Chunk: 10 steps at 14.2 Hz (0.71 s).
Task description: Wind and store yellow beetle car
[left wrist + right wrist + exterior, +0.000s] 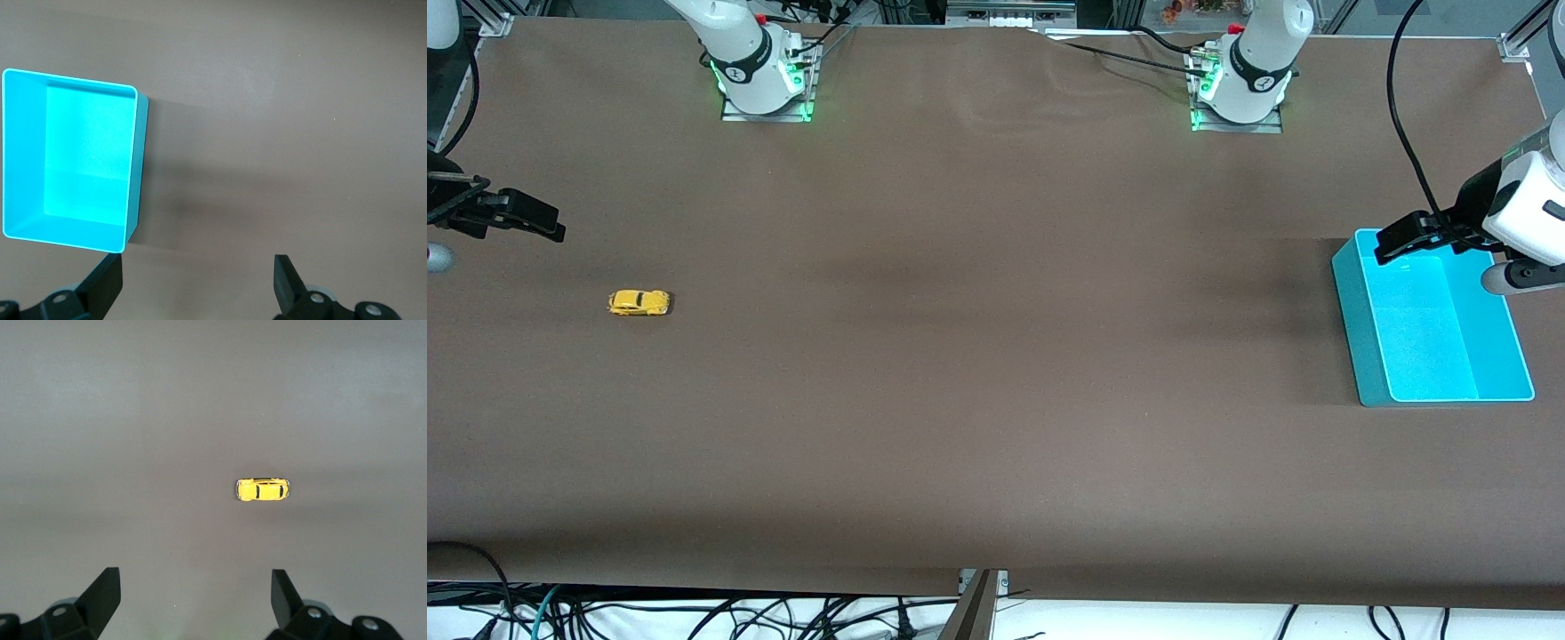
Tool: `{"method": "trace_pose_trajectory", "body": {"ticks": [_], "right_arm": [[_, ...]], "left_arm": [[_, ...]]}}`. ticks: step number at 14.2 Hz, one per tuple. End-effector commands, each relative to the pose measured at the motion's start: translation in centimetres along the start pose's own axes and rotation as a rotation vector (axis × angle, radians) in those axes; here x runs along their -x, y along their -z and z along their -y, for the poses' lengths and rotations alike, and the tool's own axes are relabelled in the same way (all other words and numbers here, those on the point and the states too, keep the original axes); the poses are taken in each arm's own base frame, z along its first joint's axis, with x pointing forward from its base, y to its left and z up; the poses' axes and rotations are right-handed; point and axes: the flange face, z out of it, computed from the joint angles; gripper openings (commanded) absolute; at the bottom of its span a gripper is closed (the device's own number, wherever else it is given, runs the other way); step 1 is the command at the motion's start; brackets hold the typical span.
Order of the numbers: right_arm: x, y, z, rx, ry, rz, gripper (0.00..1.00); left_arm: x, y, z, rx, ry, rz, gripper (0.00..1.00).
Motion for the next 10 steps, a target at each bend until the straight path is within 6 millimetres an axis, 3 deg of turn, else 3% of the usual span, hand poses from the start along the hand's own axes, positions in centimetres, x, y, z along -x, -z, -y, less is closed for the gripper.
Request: {"method": "trace_pose_trajectory", "body": {"ticks": [1,10], "right_arm": [[0.02,0.16,0.22,-0.009,0.002,-0.005,1.0],[-0.04,0.1,0.73,-0.007,0.013,-0.004,1.0]], "left_arm": [[0.0,0.51,0.12,0.02,0.007,-0.003,1.0],[-0.05,0.65,0.37,0.022,0.011,-0.006,1.0]]}}
